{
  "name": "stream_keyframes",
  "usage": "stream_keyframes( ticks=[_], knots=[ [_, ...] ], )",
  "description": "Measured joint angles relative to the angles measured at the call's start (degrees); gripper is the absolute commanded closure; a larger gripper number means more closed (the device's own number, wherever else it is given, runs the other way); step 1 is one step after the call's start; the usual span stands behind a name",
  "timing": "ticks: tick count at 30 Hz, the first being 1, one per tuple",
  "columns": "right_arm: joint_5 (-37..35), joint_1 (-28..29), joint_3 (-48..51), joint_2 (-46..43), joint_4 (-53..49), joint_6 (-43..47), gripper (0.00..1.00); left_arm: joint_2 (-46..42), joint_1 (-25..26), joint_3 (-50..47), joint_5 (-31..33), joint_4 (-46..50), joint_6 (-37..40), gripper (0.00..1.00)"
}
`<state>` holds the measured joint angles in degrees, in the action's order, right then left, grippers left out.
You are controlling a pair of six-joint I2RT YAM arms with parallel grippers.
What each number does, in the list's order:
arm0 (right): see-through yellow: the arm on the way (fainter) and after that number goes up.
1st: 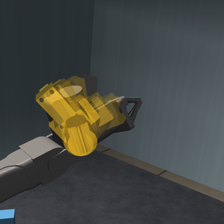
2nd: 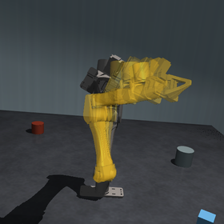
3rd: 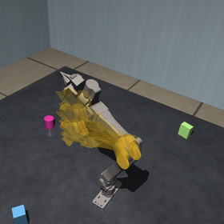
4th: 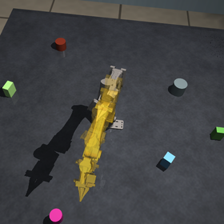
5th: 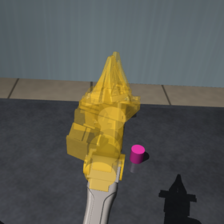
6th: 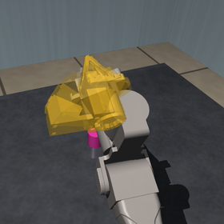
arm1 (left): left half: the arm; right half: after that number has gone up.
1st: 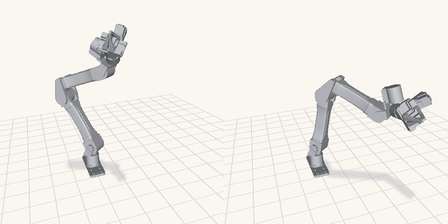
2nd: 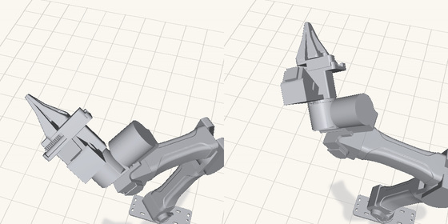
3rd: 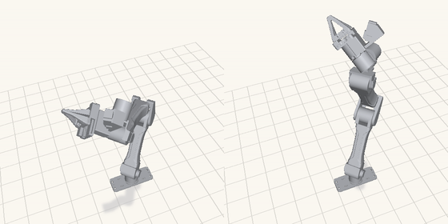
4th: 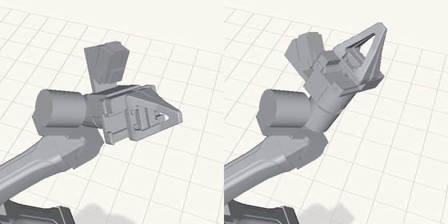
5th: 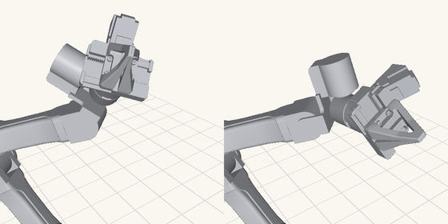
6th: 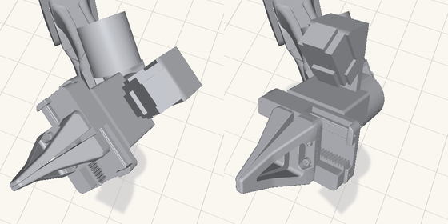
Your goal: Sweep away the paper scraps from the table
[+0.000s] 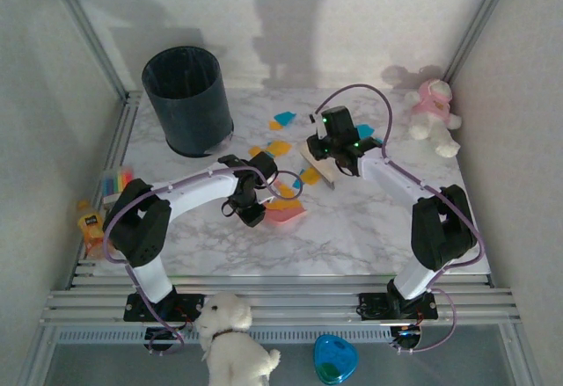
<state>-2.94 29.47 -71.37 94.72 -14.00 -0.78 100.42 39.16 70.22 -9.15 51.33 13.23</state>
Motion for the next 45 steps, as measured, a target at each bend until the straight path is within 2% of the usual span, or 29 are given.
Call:
stream_keyframes(
  ticks=[17, 30, 45],
  knots=[
    [4.72, 3.48, 0.02, -1.20, -2.49, -0.04, 1.00, 1.42, 0.00, 0.33, 0.00, 0.17, 0.00, 1.00],
    [5.60, 5.35, 0.50, -5.09, -5.81, -2.93, 1.00, 1.66, 0.00, 0.61, 0.02, 0.17, 0.00, 1.00],
    [-8.26, 5.68, 5.09, -8.87, -2.49, -8.72, 1.00, 1.66, 0.00, 0.61, 0.04, 0.17, 0.02, 1.00]
  ],
)
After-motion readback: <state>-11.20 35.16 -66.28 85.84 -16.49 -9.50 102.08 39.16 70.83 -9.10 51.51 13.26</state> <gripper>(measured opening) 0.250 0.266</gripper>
